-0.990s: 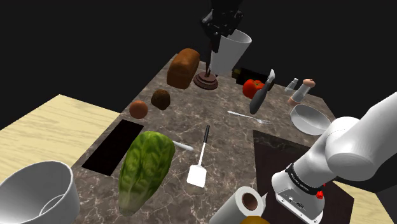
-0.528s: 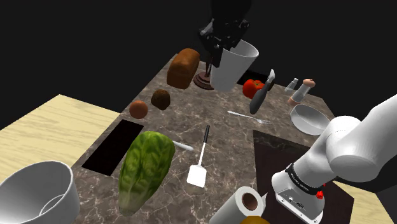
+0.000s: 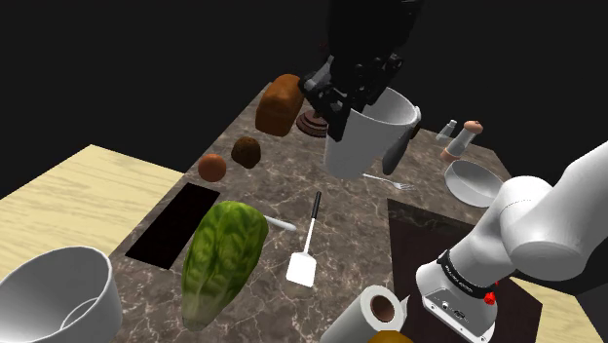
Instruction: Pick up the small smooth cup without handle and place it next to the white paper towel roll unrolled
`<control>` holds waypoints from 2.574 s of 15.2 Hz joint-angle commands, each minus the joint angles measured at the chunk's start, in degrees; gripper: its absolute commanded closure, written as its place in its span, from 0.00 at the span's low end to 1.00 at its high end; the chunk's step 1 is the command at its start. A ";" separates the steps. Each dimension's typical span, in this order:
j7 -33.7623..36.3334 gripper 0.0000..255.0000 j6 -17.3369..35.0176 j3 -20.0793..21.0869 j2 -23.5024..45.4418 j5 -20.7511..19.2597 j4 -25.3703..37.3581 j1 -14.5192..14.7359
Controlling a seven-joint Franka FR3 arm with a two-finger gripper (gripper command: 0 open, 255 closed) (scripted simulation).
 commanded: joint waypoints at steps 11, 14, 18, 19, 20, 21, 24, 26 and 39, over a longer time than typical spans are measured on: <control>11.85 1.00 1.31 6.90 3.84 0.19 0.45 4.36; 11.75 1.00 3.76 6.71 3.13 0.62 -2.51 4.31; 11.75 1.00 6.94 6.57 2.46 1.04 -6.18 4.32; 11.77 1.00 7.72 6.55 2.34 1.12 -7.06 4.33; 11.80 1.00 8.50 6.53 2.23 1.19 -7.91 4.34; 11.84 1.00 9.28 6.52 2.15 1.24 -8.76 4.35; 12.01 1.00 11.59 6.54 2.00 1.35 -11.19 4.39; 12.16 1.00 13.12 6.57 1.99 1.37 -12.74 4.43; 13.95 1.00 22.88 7.17 3.54 0.47 -21.46 4.63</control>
